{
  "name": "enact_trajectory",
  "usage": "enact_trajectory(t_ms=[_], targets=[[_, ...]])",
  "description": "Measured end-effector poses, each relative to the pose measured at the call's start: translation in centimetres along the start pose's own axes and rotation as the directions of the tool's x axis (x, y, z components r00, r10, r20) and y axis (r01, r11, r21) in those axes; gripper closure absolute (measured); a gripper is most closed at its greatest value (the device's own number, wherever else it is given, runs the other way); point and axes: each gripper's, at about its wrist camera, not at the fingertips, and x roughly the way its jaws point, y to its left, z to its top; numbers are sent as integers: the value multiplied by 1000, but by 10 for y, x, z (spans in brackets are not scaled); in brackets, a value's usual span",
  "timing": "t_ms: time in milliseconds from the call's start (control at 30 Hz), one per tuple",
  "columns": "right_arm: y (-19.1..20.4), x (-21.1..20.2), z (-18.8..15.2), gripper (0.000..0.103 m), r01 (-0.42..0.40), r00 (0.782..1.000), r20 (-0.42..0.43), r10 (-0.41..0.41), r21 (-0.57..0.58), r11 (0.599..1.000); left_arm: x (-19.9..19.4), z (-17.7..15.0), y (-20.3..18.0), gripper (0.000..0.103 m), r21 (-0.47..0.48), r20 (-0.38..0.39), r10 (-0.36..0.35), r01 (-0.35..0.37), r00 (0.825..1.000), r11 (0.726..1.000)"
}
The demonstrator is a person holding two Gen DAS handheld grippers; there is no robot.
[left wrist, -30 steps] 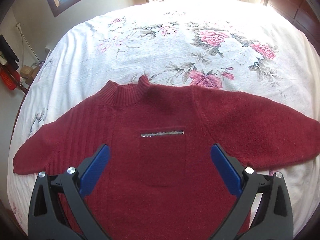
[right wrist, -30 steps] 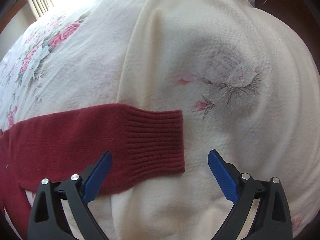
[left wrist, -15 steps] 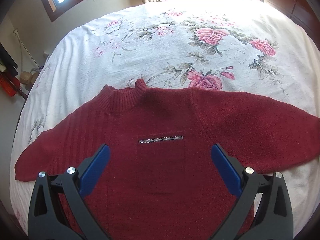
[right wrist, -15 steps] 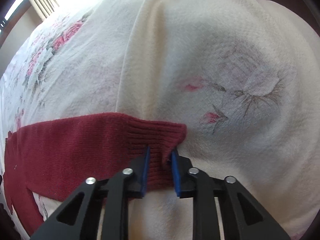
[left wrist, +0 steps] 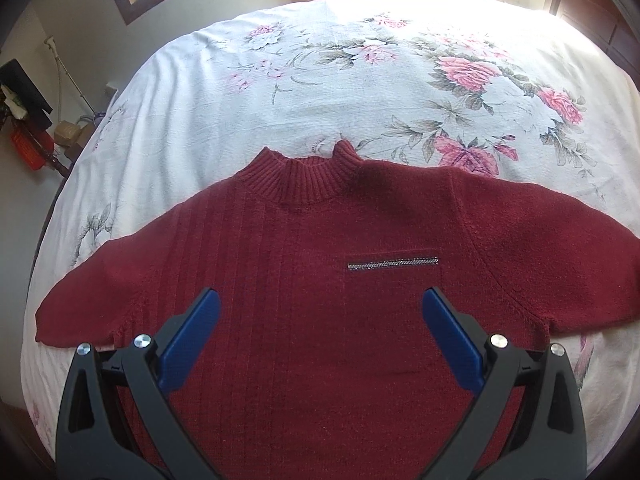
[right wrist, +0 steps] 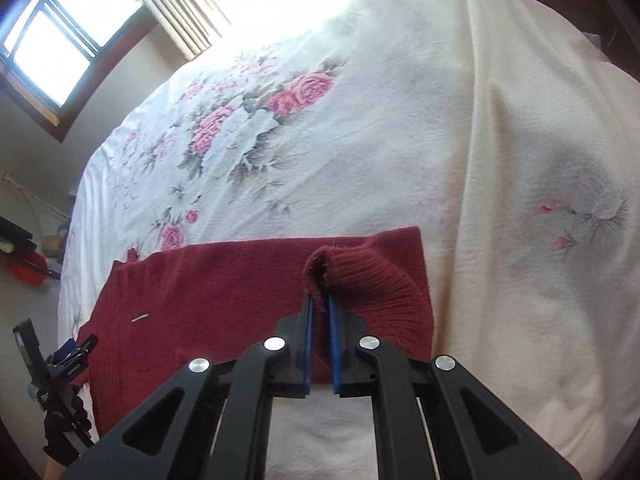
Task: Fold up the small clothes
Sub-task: 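Carry the cuff across the sweater body toward the left gripper and release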
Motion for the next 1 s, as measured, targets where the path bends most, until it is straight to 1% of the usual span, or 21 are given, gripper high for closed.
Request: enact_trajectory(t_ms=[100,200,333,433,500,600,667,700,767,800,867,933,1000], targets=[[39,12,-6,96,-89,996,-30,88,-38,995,-2,-2,7,3,-1,1,-4,4,1000,1000],[77,27,-13,96,-165,985,-59,161,-70,984,-2,-5,14,3,-7,-3,-5,5,1000,1000],[119,50,-23,96,-241,967,-106,231,-98,965,-1,-9,22,3,-22,-12,-10,10,1000,1000],[144,66,-30,96,-309,946,-137,294,-97,946,-1,-10,26,3,-29,-14,-15,14,1000,999],[162,78,-37,96,-339,933,-162,320,-105,935,-1,-11,27,3,-33,-18,-22,21,1000,999],[184,100,-47,96,-355,923,-204,327,-119,927,0,-12,28,3,-33,-19,-32,31,999,999],[191,117,-54,96,-376,908,-239,344,-103,921,1,-13,26,3,-34,-24,-42,41,999,999],[195,124,-56,96,-372,907,-255,337,-108,922,2,-14,25,3,-36,-29,-50,49,998,998],[200,134,-61,87,-351,909,-281,307,-126,928,4,-15,22,3,-38,-42,-70,68,997,997],[199,135,-62,85,-358,905,-288,313,-119,926,5,-16,20,3,-36,-46,-81,80,996,996],[193,126,-61,84,-368,906,-264,330,-107,924,5,-18,14,3,-32,-52,-114,113,992,993],[180,110,-57,81,-360,917,-220,333,-95,928,5,-19,6,3,-35,-59,-171,170,983,985],[165,94,-53,81,-332,933,-179,312,-96,938,7,-19,-8,3,-40,-85,-234,231,969,972]])
